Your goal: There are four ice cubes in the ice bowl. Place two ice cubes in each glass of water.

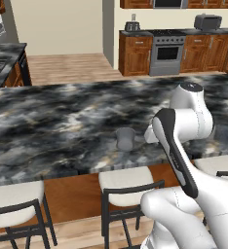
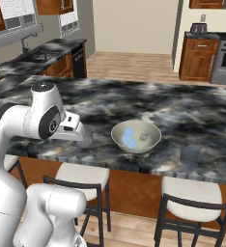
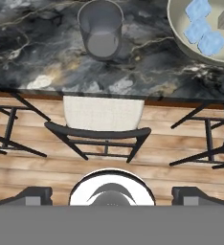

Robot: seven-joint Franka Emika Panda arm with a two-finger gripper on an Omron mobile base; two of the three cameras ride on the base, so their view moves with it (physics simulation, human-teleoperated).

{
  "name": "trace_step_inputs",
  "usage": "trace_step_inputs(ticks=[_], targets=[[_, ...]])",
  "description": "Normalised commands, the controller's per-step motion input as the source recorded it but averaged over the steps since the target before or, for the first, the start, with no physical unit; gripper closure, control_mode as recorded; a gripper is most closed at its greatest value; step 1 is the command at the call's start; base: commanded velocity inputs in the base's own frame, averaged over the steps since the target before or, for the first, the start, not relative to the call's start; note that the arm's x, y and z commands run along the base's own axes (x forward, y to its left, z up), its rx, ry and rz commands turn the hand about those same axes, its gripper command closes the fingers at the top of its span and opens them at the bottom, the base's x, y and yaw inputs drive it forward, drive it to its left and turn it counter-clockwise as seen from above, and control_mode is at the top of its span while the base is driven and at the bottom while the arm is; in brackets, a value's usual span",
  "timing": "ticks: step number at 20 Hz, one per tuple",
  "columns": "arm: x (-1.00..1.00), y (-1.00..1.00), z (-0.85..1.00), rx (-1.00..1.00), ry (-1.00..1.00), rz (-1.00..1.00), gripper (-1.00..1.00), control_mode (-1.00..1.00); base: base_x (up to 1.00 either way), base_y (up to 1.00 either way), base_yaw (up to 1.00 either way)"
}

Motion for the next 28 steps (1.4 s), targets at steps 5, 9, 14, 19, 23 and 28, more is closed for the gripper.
trace_step_inputs(ticks=[5, 9, 14, 19, 23, 28], targets=[[0.0, 0.0, 0.0, 0.0, 0.0, 0.0, -1.0, 1.0, 0.0, -0.08, 0.0], [0.0, 0.0, 0.0, 0.0, 0.0, 0.0, -1.0, 1.0, 0.0, -0.25, 0.0], [0.0, 0.0, 0.0, 0.0, 0.0, 0.0, -1.0, 1.0, 0.0, -0.29, 0.0], [0.0, 0.0, 0.0, 0.0, 0.0, 0.0, -1.0, 1.0, 0.0, -0.37, 0.0], [0.0, 0.0, 0.0, 0.0, 0.0, 0.0, -1.0, 1.0, 0.0, -0.42, 0.0], [0.0, 0.0, 0.0, 0.0, 0.0, 0.0, -1.0, 1.0, 0.0, -0.4, 0.0]])
